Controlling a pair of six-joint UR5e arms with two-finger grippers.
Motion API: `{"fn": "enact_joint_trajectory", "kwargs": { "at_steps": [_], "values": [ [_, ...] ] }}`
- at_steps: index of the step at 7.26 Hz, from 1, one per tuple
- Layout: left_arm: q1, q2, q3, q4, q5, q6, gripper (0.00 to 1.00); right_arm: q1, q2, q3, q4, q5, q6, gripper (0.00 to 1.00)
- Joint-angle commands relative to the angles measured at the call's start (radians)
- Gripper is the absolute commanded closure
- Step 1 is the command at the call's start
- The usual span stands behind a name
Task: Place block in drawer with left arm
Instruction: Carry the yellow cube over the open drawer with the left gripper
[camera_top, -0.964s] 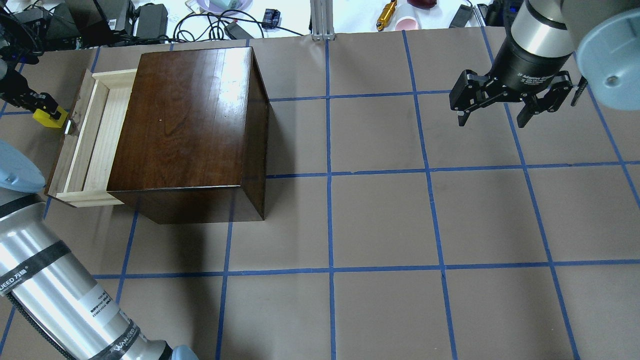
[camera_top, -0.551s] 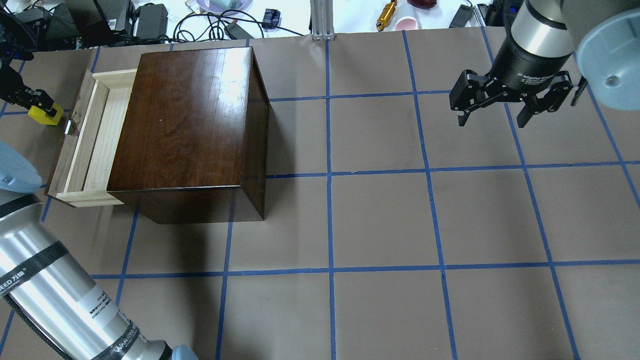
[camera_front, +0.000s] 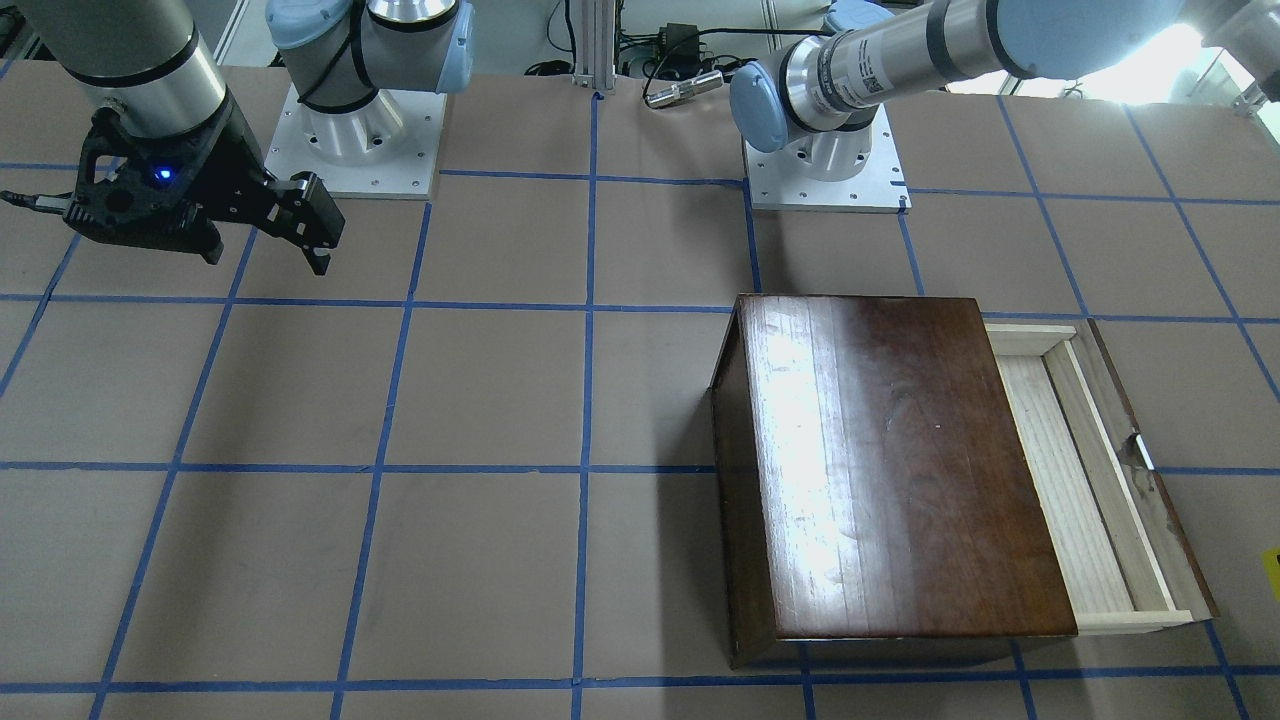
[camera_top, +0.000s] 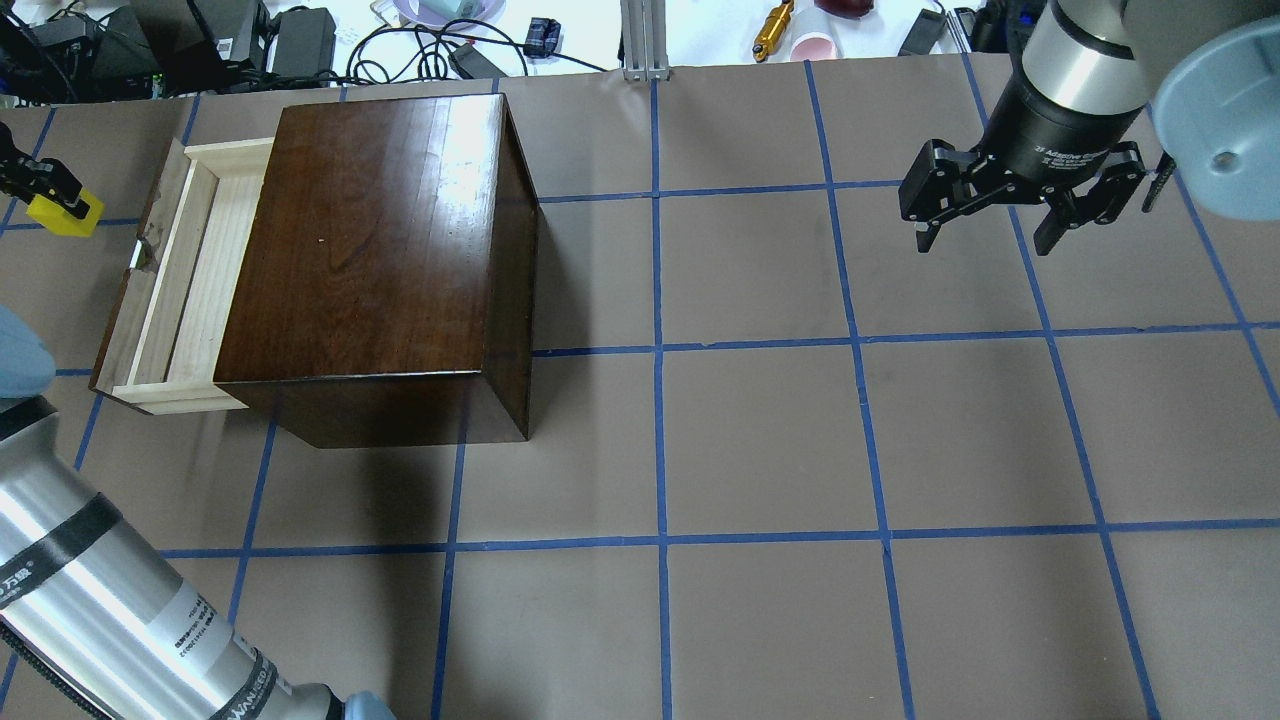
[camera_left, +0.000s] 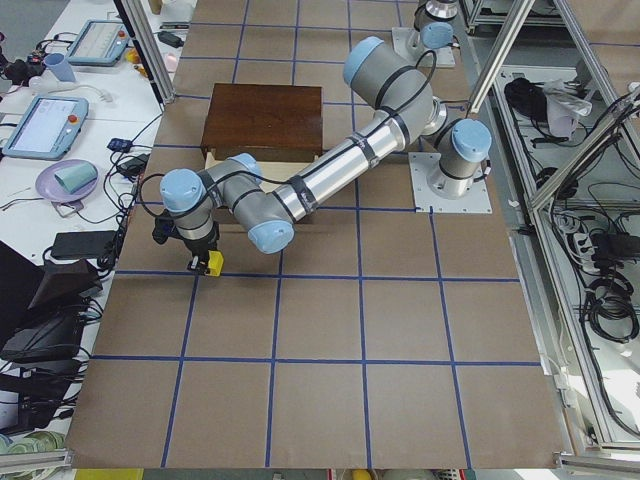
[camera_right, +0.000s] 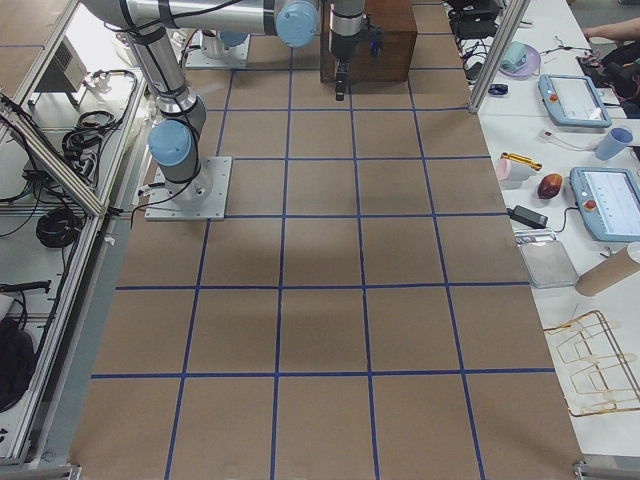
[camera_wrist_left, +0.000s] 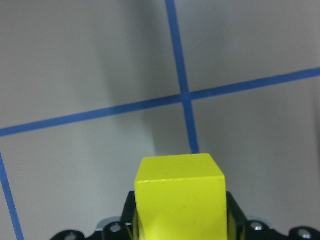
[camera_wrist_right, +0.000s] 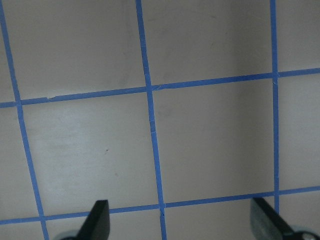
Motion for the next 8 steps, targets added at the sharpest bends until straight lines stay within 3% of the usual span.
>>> {"fn": "enact_joint_trajectory", "kwargs": {
  "at_steps": [1, 5, 8],
  "values": [
    [-0.009, 0.154, -0.121, -0.085, 0.003, -0.072, 0.76, 0.0, 0.0, 0.0, 0.0, 0.0, 0.0, 0.0],
    [-0.067, 0.371, -0.306, -0.188, -0.01, -0.27, 0.76, 0.0, 0.0, 0.001, 0.0, 0.0, 0.0, 0.0],
    [-0.193, 0.435, -0.374, -0.179, -0.011, -0.373, 0.76, 0.0, 0.0, 0.0, 0.0, 0.0, 0.0, 0.0]
  ]
}}
